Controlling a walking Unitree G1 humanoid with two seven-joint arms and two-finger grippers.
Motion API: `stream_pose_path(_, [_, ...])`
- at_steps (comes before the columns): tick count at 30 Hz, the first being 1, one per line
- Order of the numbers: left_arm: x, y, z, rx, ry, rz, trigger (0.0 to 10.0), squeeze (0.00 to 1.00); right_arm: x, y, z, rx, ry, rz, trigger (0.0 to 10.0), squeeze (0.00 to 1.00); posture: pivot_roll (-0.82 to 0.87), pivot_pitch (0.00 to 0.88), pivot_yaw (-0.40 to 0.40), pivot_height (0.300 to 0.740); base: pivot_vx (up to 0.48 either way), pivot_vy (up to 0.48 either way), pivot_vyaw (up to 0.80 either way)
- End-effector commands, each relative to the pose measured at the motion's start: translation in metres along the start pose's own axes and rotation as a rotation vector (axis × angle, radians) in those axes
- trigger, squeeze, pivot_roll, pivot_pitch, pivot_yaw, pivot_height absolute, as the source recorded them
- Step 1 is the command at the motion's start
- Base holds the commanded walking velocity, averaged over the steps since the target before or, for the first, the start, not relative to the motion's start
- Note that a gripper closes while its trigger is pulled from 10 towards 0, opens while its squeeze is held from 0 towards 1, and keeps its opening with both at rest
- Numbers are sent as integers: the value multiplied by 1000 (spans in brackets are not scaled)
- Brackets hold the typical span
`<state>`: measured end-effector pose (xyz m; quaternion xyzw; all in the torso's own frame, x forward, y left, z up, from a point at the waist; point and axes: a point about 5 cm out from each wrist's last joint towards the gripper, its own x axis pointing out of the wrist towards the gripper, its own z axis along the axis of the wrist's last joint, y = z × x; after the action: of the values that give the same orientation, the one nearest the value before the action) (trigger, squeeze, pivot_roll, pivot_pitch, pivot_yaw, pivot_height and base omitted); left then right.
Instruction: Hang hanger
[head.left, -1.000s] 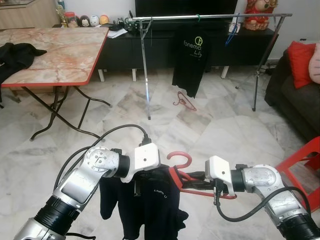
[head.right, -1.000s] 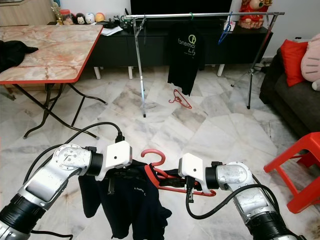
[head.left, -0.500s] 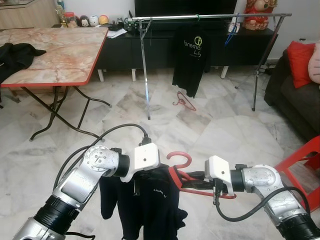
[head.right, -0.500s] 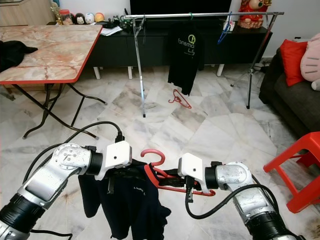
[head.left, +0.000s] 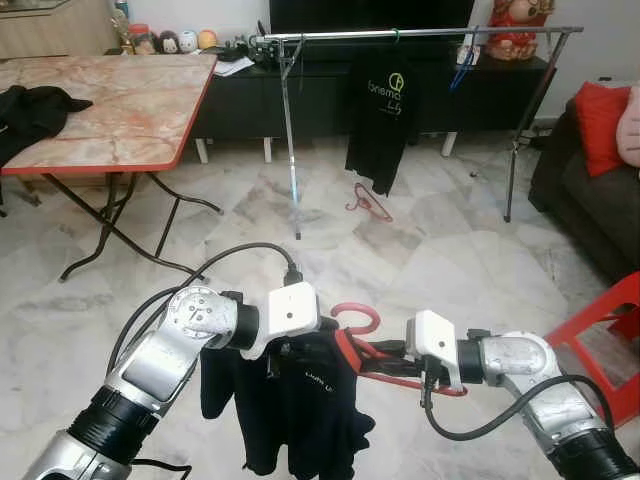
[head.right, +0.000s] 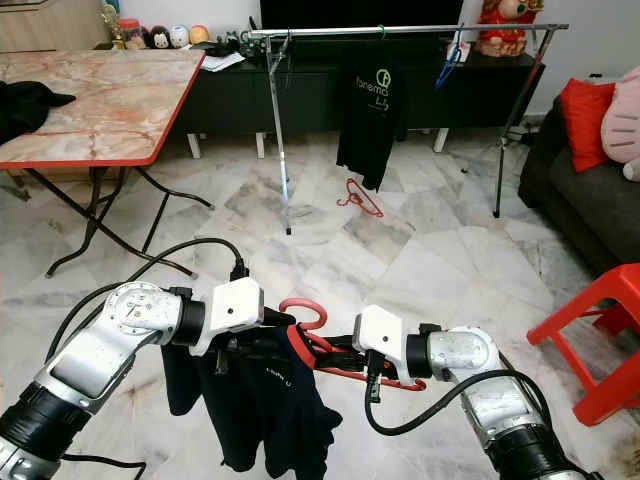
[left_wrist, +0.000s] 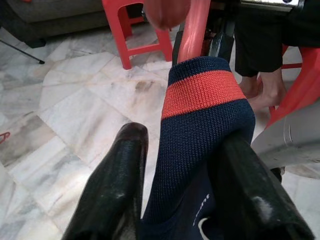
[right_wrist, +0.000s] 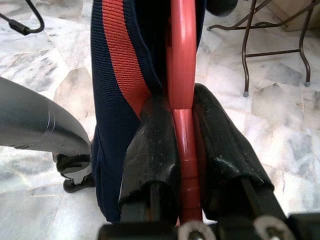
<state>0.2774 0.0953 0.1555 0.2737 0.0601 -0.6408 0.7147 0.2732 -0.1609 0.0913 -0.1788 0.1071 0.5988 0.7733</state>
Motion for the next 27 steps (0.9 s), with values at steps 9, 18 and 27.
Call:
stream_pose_path(9, [-14,15,5,36,-2,71,10000,1000,-1,-5,1,-8,-31,-87,0,0,-1,0,-39,740,0,0,0])
stream_pose_path(18, [-25,26,3,17,5,151,10000,1000,-1,-7,-5,18,-31,-152,0,0,-9,0,-42,740,0,0,0])
stream_pose_path(27, [-25,26,4,0,-12,173,10000,1000,3,-10,-7,31,-42,-195,0,0,-5,0,-41,740,0,0,0])
